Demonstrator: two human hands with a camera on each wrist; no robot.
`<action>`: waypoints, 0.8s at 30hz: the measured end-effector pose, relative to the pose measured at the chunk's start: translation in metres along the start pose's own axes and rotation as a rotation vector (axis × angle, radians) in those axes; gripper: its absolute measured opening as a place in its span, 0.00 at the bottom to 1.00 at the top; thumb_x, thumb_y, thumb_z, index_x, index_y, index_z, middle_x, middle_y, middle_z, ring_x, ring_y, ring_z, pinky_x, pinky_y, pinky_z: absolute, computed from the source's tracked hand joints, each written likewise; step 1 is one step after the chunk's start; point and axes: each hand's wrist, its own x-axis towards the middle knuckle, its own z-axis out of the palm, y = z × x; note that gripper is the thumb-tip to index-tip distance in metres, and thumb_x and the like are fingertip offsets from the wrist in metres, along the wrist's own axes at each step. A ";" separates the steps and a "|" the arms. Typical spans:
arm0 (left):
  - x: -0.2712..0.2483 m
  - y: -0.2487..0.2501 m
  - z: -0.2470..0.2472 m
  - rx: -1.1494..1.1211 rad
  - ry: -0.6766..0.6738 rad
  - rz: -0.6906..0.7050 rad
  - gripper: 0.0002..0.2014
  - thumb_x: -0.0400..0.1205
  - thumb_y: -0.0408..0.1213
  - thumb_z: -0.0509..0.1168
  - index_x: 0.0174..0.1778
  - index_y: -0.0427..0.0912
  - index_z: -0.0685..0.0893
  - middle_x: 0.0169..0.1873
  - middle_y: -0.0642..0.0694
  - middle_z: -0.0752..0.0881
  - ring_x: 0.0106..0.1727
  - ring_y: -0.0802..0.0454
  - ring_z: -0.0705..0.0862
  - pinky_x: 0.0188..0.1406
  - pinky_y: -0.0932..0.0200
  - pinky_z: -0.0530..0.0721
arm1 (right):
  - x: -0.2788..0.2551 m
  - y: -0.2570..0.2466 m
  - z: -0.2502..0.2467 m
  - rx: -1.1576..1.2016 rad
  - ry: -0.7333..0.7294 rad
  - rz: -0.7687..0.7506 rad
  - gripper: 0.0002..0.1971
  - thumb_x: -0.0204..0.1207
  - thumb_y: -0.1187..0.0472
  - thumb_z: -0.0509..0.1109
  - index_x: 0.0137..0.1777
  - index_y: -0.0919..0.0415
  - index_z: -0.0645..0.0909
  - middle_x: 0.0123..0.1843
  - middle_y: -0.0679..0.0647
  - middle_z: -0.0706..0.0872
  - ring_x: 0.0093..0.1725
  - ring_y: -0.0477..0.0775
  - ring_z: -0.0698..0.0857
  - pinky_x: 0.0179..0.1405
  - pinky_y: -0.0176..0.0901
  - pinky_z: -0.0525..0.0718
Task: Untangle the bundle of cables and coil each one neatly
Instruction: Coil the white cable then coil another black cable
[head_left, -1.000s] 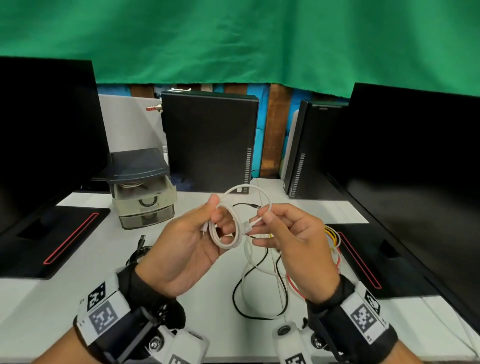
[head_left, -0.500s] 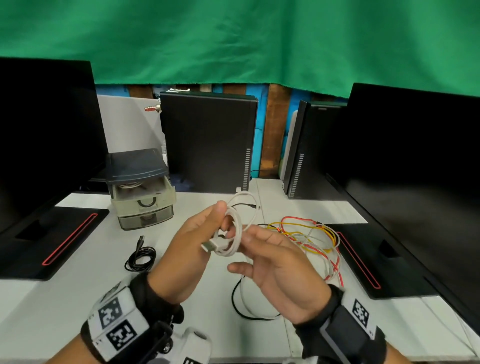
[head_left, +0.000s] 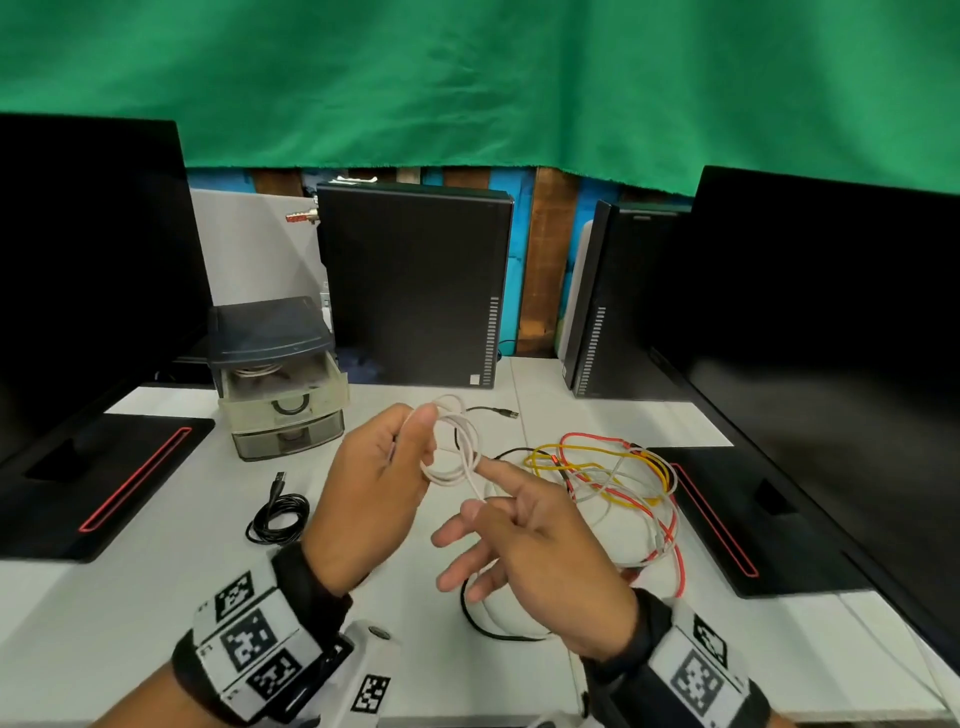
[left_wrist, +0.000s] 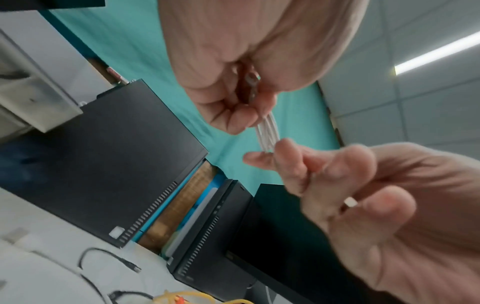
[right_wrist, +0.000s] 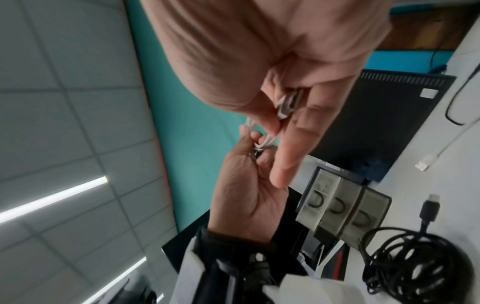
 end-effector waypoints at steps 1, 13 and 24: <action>0.002 0.000 -0.002 0.015 0.026 -0.016 0.22 0.89 0.47 0.56 0.36 0.34 0.77 0.19 0.51 0.75 0.22 0.58 0.72 0.24 0.66 0.72 | -0.001 0.001 0.002 -0.007 0.021 -0.014 0.13 0.89 0.65 0.60 0.66 0.48 0.77 0.41 0.59 0.91 0.32 0.60 0.90 0.26 0.42 0.83; -0.001 0.013 0.000 -0.267 -0.012 -0.076 0.18 0.82 0.50 0.61 0.40 0.37 0.82 0.36 0.40 0.91 0.35 0.46 0.91 0.35 0.59 0.89 | 0.001 0.007 0.006 0.014 0.069 -0.093 0.07 0.81 0.58 0.73 0.50 0.62 0.86 0.44 0.62 0.89 0.33 0.50 0.82 0.24 0.40 0.75; -0.001 0.003 0.000 -0.122 -0.076 0.018 0.24 0.90 0.51 0.54 0.38 0.37 0.81 0.35 0.46 0.85 0.41 0.53 0.82 0.44 0.69 0.79 | 0.013 0.018 -0.005 0.126 0.093 -0.048 0.13 0.70 0.58 0.79 0.54 0.59 0.87 0.39 0.56 0.87 0.29 0.48 0.77 0.22 0.38 0.73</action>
